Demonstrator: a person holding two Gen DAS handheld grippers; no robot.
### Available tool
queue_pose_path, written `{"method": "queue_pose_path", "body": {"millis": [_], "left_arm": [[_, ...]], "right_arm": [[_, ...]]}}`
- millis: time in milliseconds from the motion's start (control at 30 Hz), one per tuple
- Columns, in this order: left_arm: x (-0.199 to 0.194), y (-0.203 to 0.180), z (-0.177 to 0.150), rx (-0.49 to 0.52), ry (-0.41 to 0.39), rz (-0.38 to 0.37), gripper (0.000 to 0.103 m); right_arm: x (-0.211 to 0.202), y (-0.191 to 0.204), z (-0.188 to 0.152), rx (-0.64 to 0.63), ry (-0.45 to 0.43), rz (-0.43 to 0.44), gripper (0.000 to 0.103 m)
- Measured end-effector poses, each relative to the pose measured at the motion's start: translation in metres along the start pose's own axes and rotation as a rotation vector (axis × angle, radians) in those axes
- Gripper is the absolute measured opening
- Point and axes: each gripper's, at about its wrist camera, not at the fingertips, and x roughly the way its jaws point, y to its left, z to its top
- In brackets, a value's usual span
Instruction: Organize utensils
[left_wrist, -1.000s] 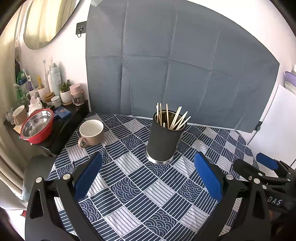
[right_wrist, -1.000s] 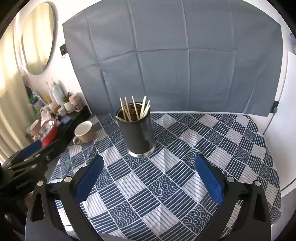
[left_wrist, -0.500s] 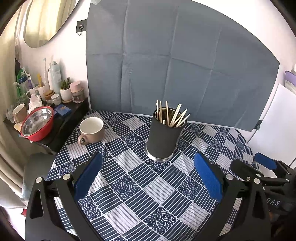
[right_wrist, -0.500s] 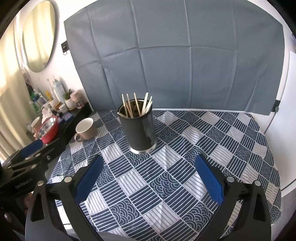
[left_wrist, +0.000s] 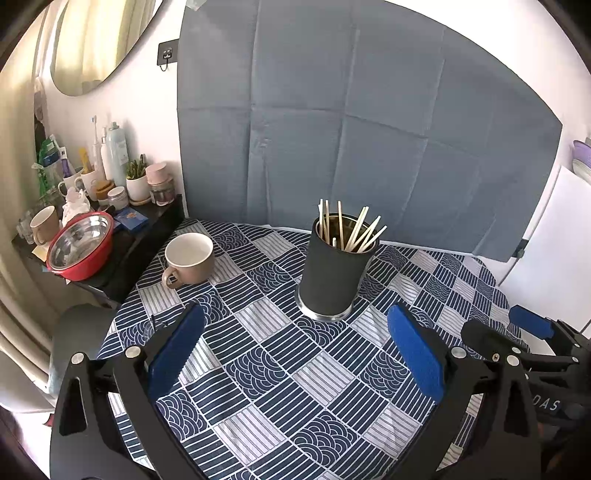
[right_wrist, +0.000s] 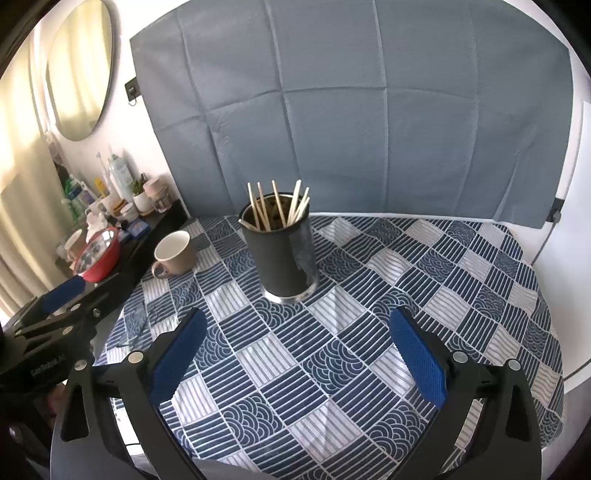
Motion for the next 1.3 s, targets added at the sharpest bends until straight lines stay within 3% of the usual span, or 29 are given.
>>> {"method": "queue_pose_path", "body": {"millis": [1300], "left_arm": [[0.0068,0.0028,0.0043,-0.003,0.005,0.008,0.097]], "right_arm": [[0.0069,-0.0019,-0.0013,0.026,0.014,0.007,0.095]]}}
